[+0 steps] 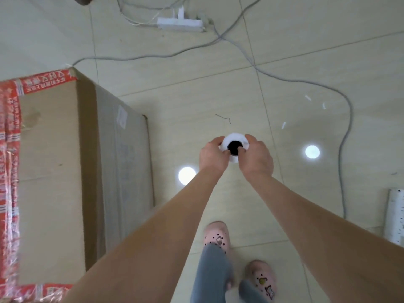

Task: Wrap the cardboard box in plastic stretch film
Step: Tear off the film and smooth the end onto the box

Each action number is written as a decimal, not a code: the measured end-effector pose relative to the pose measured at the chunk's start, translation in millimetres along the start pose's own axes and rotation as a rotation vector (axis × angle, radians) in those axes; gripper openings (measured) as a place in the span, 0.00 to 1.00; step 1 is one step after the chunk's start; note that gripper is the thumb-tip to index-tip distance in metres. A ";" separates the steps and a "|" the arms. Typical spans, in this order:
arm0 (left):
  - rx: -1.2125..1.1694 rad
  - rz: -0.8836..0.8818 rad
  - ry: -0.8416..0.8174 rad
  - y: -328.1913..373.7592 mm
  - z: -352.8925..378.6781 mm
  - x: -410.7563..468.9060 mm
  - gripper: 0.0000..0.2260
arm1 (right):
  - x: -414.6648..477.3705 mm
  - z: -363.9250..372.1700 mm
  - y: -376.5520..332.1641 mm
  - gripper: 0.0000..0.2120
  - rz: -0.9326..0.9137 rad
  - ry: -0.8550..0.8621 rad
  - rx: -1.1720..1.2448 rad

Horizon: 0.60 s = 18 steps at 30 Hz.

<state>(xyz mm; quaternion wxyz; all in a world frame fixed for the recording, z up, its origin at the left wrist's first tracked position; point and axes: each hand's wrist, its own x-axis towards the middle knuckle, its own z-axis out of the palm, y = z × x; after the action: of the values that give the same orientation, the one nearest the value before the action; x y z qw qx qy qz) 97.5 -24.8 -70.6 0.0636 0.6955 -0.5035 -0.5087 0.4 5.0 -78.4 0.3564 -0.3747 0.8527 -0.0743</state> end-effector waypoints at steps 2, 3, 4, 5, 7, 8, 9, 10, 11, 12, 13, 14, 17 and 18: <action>-0.027 -0.016 -0.007 -1.9 -1.6 -2.3 0.21 | -3.8 2.3 -2.6 0.22 -0.008 -0.051 0.013; -0.033 -0.018 -0.006 -4.1 -2.7 -4.8 0.21 | -8.4 3.3 -3.0 0.22 -0.015 -0.050 0.013; -0.036 -0.015 0.002 -7.6 -3.6 -8.2 0.22 | -13.8 3.6 -3.0 0.22 -0.043 -0.011 -0.010; -0.028 -0.014 0.022 -12.3 -4.4 -12.6 0.22 | -19.3 3.1 -3.0 0.22 -0.101 0.051 -0.065; 0.028 -0.023 0.087 -24.9 -4.9 -23.6 0.21 | -30.1 3.4 -3.6 0.21 -0.284 0.150 -0.178; 0.062 -0.025 0.128 -34.0 -5.0 -31.0 0.20 | -36.3 5.5 -5.1 0.20 -0.388 0.149 -0.201; 0.091 -0.024 0.169 -44.0 -5.3 -39.3 0.19 | -42.6 7.8 -8.1 0.20 -0.482 0.117 -0.212; 0.114 -0.034 0.207 -54.6 -5.3 -48.3 0.18 | -49.1 10.7 -11.1 0.19 -0.552 0.071 -0.212; 0.131 -0.060 0.244 -65.1 -4.8 -58.8 0.17 | -56.4 14.1 -12.6 0.19 -0.602 0.022 -0.207; 0.140 -0.095 0.280 -76.4 -4.5 -70.4 0.16 | -64.2 18.9 -12.8 0.18 -0.646 -0.023 -0.210; 0.145 -0.129 0.311 -88.7 -3.7 -83.2 0.15 | -72.6 24.4 -10.9 0.18 -0.689 -0.063 -0.228; 0.152 -0.159 0.334 -100.5 -3.1 -95.2 0.15 | -80.5 29.8 -7.8 0.18 -0.724 -0.102 -0.254; 0.173 -0.250 0.393 -130.9 -2.6 -120.1 0.14 | -97.9 47.4 4.7 0.17 -0.766 -0.191 -0.319; 0.185 -0.270 0.411 -140.6 -2.6 -126.0 0.14 | -103.9 54.3 9.3 0.17 -0.768 -0.215 -0.335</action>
<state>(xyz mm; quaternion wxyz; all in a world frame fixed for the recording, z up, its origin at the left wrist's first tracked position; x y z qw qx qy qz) 192.0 138.7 -72.7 0.0320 0.8479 -0.4271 -0.3125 79.3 91.0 -64.6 0.3238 -0.7232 0.6096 -0.0228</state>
